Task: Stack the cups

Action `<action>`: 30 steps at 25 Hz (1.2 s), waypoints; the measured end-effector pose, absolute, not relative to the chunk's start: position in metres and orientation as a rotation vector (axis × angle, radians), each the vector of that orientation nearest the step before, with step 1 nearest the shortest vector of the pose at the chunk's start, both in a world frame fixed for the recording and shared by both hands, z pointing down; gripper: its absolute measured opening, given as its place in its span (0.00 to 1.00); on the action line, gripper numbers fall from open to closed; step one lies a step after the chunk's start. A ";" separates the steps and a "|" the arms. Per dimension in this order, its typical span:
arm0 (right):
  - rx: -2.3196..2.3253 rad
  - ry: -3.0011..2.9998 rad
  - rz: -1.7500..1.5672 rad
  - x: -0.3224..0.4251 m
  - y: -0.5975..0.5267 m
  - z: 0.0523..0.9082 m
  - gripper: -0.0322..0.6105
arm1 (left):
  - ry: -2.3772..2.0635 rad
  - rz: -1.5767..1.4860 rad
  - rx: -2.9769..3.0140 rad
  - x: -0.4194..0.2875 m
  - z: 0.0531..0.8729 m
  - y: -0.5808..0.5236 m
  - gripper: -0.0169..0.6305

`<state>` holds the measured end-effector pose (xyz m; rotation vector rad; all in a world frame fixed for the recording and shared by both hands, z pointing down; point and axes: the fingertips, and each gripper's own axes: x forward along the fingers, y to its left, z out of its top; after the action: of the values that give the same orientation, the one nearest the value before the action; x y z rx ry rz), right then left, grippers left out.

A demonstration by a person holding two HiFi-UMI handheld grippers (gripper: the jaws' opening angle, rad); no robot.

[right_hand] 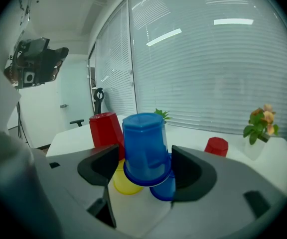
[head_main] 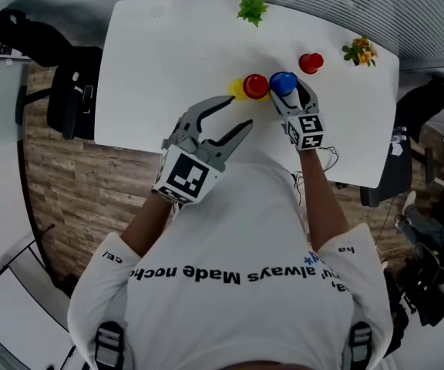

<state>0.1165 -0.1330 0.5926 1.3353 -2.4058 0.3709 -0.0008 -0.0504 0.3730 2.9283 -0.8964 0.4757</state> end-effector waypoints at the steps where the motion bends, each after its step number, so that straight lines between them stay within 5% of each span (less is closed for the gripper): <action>1: 1.330 -2.414 0.370 0.117 -0.131 0.590 0.59 | -0.895 0.475 2.926 0.000 0.373 -0.050 0.38; 14: 1.365 -2.449 0.315 0.186 -0.102 0.543 0.55 | -0.883 0.460 2.916 0.003 0.377 -0.056 0.38; 30: 1.518 -2.231 0.479 0.245 -0.221 0.637 0.56 | -0.916 0.458 2.881 0.001 0.381 -0.071 0.30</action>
<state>0.2447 -0.2212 0.6370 1.5179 -2.2315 0.4792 0.0006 -0.0707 0.3813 2.8808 -0.9160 0.4580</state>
